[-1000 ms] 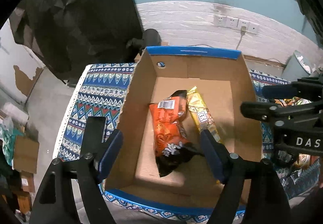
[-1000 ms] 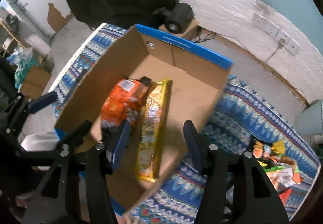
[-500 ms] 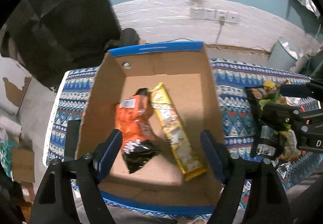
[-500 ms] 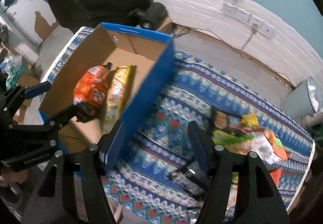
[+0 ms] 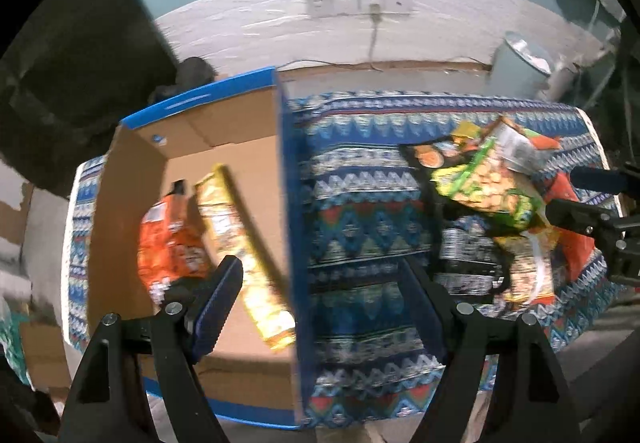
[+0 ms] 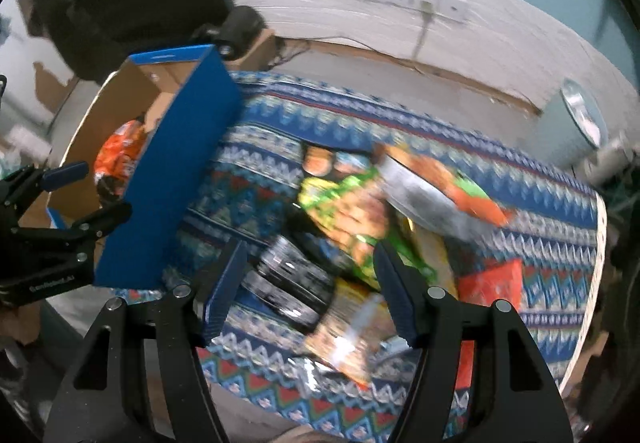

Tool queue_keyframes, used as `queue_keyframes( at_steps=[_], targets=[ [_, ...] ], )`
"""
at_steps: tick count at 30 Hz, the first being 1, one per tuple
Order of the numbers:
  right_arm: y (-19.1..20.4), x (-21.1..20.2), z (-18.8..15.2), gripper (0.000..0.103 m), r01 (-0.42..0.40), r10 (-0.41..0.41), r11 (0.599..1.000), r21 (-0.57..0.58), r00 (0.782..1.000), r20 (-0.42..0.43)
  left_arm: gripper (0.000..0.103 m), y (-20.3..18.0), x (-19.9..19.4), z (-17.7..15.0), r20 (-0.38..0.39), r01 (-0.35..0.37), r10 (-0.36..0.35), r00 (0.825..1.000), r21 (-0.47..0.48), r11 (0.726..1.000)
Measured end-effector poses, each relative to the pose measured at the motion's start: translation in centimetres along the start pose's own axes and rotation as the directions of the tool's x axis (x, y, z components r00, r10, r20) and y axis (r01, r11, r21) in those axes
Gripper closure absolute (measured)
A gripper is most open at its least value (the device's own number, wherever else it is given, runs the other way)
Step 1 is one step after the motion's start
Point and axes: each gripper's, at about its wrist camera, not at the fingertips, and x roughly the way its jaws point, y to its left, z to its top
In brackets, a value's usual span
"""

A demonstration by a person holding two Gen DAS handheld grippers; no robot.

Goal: Organize snacks
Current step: 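Grasp the black packet with the left tool while the right tool grasps the striped snack bag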

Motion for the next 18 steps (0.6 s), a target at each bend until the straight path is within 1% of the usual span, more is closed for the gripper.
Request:
queue_keyframes(
  at_steps=[4, 7, 9, 14, 18],
  targets=[
    [-2.7, -0.1, -1.9, 0.037, 0.024, -0.024, 0.998, 0.055, 1.0, -0.009, 0.022, -2.5, 0.8, 0.0, -0.027, 0.01, -0.009, 1.0, 0.035, 0.999],
    [-4.0, 0.2, -3.2, 0.037, 0.025, -0.023, 0.996, 0.086, 0.999, -0.024, 0.022, -4.1, 1.5, -0.2, -0.051, 0.022, -0.018, 0.999, 0.068, 0.997],
    [-4.5, 0.4, -3.9, 0.037, 0.03, -0.027, 0.995, 0.097, 0.999, -0.034, 0.022, -5.0, 2.0, -0.5, -0.063, 0.018, -0.012, 0.998, 0.091, 0.996],
    [-4.2, 2.2, -5.3, 0.037, 0.037, -0.03, 0.995, 0.092, 0.997, -0.075, 0.022, -6.5, 3.2, -1.2, -0.095, 0.015, -0.003, 0.995, 0.127, 0.992],
    [-3.5, 4.0, -5.7, 0.037, 0.065, -0.056, 0.993, 0.094, 0.993, -0.1, 0.022, -6.9, 4.1, -1.4, -0.116, 0.019, -0.004, 0.993, 0.129, 0.992]
  ],
)
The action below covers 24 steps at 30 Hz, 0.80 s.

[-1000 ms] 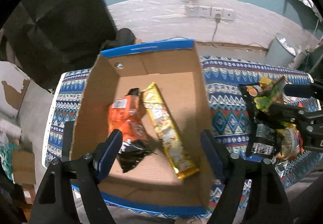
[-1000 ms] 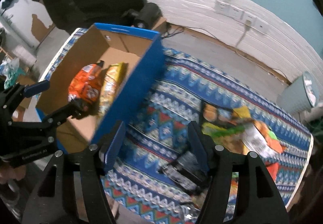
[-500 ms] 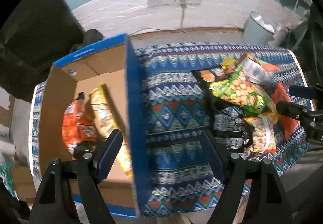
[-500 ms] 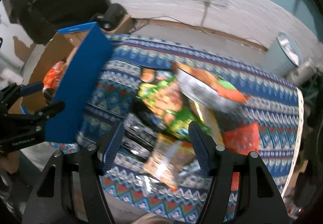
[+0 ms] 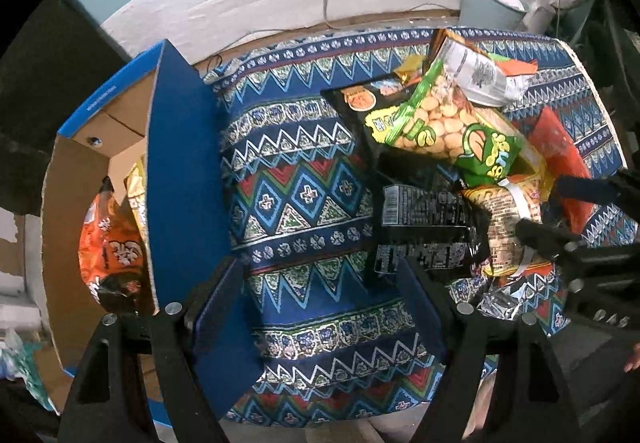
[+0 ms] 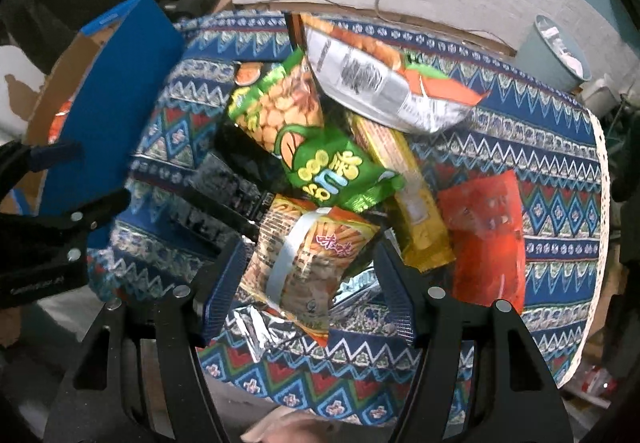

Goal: Organize snacks
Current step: 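Grasp the black packet with the left tool while the right tool grasps the striped snack bag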

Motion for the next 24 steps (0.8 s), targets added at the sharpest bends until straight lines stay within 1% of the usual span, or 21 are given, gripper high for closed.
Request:
queue_keyframes(
  at_steps=[3, 6, 8, 12, 13, 14, 15, 16, 20, 22, 23, 24],
  targets=[
    [0.2, 1.4, -0.2, 0.037, -0.015, 0.015, 1.0, 0.023, 0.999, -0.03, 0.022, 0.0, 0.5, 0.0, -0.008, 0.0, 0.0, 1.0, -0.003, 1.0],
    [0.5, 2.7, -0.3, 0.037, 0.022, -0.021, 0.999, 0.029, 0.998, -0.052, 0.022, -0.1, 1.2, 0.0, -0.023, -0.004, 0.003, 1.0, -0.001, 1.0],
    [0.5, 3.6, -0.4, 0.037, 0.03, -0.027, 0.999, 0.037, 0.998, -0.064, 0.022, -0.2, 1.6, 0.1, -0.031, -0.005, 0.005, 1.0, 0.002, 1.0],
    [-0.2, 4.7, -0.4, 0.037, 0.01, -0.004, 0.998, 0.069, 0.996, -0.085, 0.022, -0.4, 2.1, 0.3, -0.039, -0.003, 0.003, 0.999, 0.008, 1.0],
    [-0.4, 4.8, -0.4, 0.037, 0.005, 0.001, 0.998, 0.07, 0.996, -0.087, 0.022, -0.5, 2.3, 0.4, -0.04, -0.002, 0.002, 0.999, 0.01, 1.0],
    [-0.6, 4.8, -0.4, 0.04, 0.005, 0.001, 0.998, 0.066, 0.996, -0.087, 0.022, -0.7, 2.4, 0.5, -0.042, 0.001, -0.001, 0.999, 0.013, 1.0],
    [-0.7, 4.7, -0.5, 0.046, 0.002, 0.002, 0.998, 0.057, 0.996, -0.085, 0.022, -0.8, 2.5, 0.6, -0.044, 0.005, -0.004, 0.999, 0.015, 1.0],
    [-0.9, 4.6, -0.5, 0.048, 0.001, 0.003, 0.999, 0.046, 0.996, -0.086, 0.022, -0.9, 2.6, 0.7, -0.046, 0.01, -0.009, 0.999, 0.017, 1.0],
    [-1.8, 3.4, -1.0, 0.05, 0.047, -0.048, 0.999, -0.008, 0.996, -0.072, 0.022, -1.9, 2.8, 1.2, -0.057, 0.042, -0.041, 0.998, 0.02, 0.999],
    [-2.4, 3.0, -1.2, 0.05, 0.064, -0.065, 0.998, -0.015, 0.995, -0.07, 0.019, -2.6, 3.0, 1.4, -0.064, 0.056, -0.055, 0.996, 0.019, 0.998],
    [-2.9, 2.8, -1.3, 0.05, 0.069, -0.07, 0.998, -0.012, 0.995, -0.07, 0.017, -2.9, 3.2, 1.5, -0.07, 0.064, -0.063, 0.996, 0.018, 0.998],
    [-3.3, 2.7, -1.4, 0.05, 0.072, -0.072, 0.997, -0.006, 0.995, -0.07, 0.017, -3.2, 3.3, 1.5, -0.074, 0.073, -0.072, 0.995, 0.016, 0.997]
  ],
)
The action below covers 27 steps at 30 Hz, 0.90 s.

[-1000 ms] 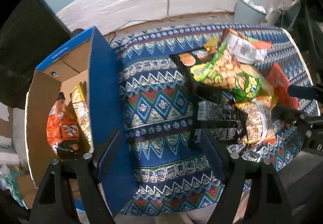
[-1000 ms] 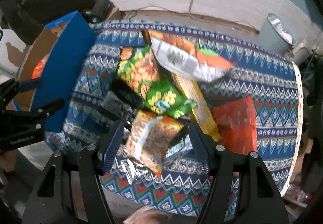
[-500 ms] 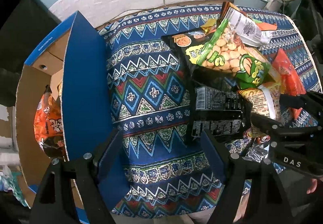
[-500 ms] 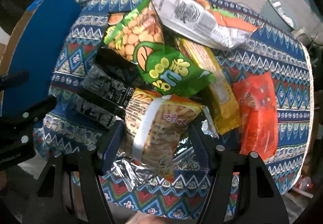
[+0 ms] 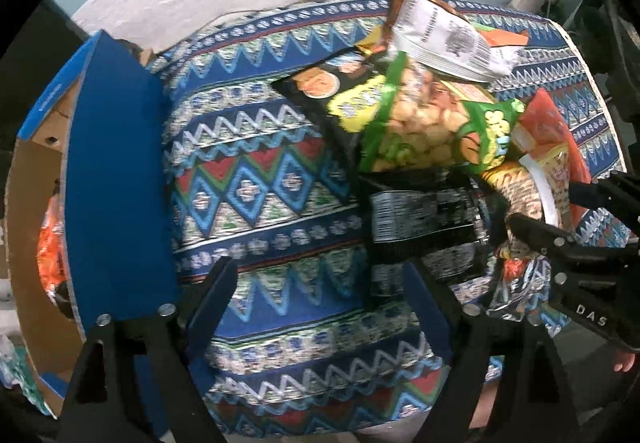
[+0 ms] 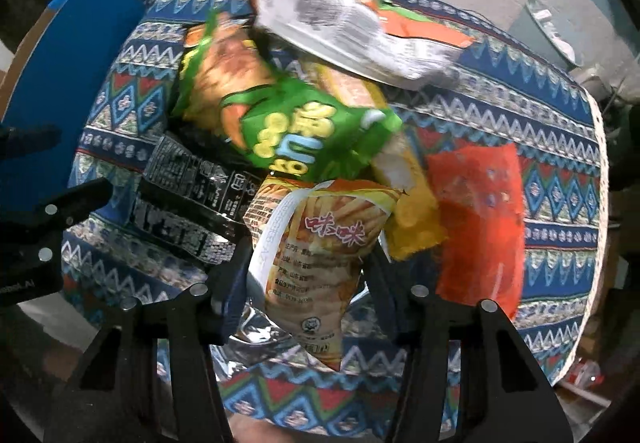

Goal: Organize snacks
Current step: 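Grasp the black packet with the left tool while the right tool grasps the striped snack bag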

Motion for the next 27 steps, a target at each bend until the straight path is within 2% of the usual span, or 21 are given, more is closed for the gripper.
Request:
queue_keyframes(
  at_steps=[5, 8, 12, 17, 27],
  targets=[
    [-2.5, -1.5, -0.7, 0.05, -0.002, 0.001, 1.0, 0.025, 1.0, 0.027, 0.016, -1.8, 0.6, 0.3, -0.025, 0.029, -0.029, 0.999, 0.004, 1.0],
    [-3.7, -2.6, -1.1, 0.05, 0.03, -0.032, 0.999, 0.033, 0.998, 0.047, 0.017, -2.7, 1.0, 0.5, -0.029, 0.031, -0.031, 0.999, -0.004, 0.999],
    [-5.8, -3.0, -1.0, 0.05, 0.033, -0.037, 0.997, 0.065, 0.998, 0.051, 0.016, -3.5, 1.7, 0.7, -0.038, 0.07, -0.072, 0.997, -0.06, 0.996],
    [-5.7, -1.9, -0.9, 0.05, 0.021, -0.023, 0.997, 0.068, 0.999, 0.034, 0.016, -4.8, 3.0, 0.8, -0.055, 0.111, -0.119, 0.991, -0.134, 0.985],
    [-6.3, 0.4, -1.2, 0.046, 0.013, -0.014, 0.994, 0.104, 1.0, 0.005, 0.012, -7.6, 6.7, 1.7, -0.086, 0.076, -0.089, 0.992, -0.146, 0.986]
  ],
)
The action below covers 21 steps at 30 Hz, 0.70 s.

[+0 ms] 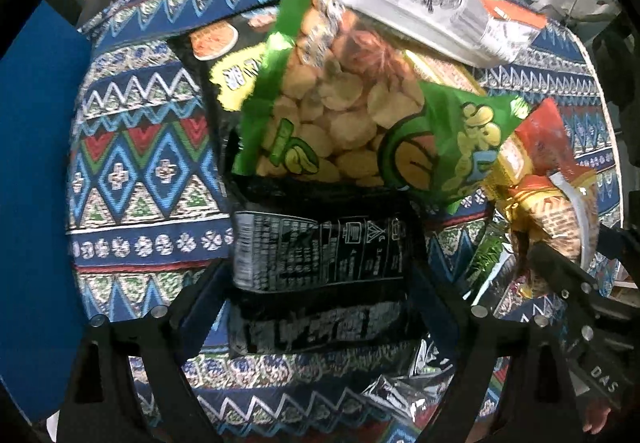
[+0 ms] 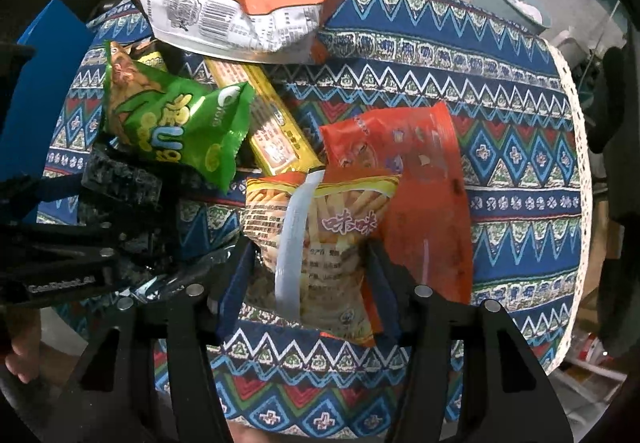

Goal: Organize snacks
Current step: 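Grasp the black packet with the left tool while the right tool grasps the striped snack bag, then lift both packets and lower them into the cardboard box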

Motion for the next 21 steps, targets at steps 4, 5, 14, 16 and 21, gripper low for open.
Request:
queue_keyframes(
  at_steps=[4, 5, 14, 16, 21],
  targets=[
    [0.1, 0.5, -0.1, 0.046, 0.001, -0.001, 1.0, -0.012, 1.0, 0.0, 0.01, -1.2, 0.9, 0.0, 0.013, -0.007, 0.007, 1.0, 0.02, 1.0],
    [0.2, 0.7, -0.2, 0.047, 0.002, -0.002, 1.0, -0.016, 1.0, 0.003, 0.011, -1.3, 0.9, -0.1, 0.02, -0.006, 0.005, 1.0, 0.025, 1.0],
    [0.1, -0.5, 0.2, 0.058, -0.011, 0.011, 1.0, -0.017, 0.999, 0.037, 0.04, 0.1, -0.7, -0.8, 0.045, 0.046, -0.047, 0.998, 0.038, 0.998],
    [0.1, -0.7, 0.3, 0.058, -0.015, 0.016, 1.0, -0.016, 0.999, 0.042, 0.045, 0.9, -1.0, -0.7, 0.044, 0.055, -0.056, 0.997, 0.039, 0.998],
    [0.4, -2.0, 0.4, 0.059, -0.022, 0.024, 0.999, -0.03, 0.997, 0.066, 0.06, 1.9, -2.9, -0.9, 0.062, 0.064, -0.068, 0.996, 0.073, 0.995]
  ],
)
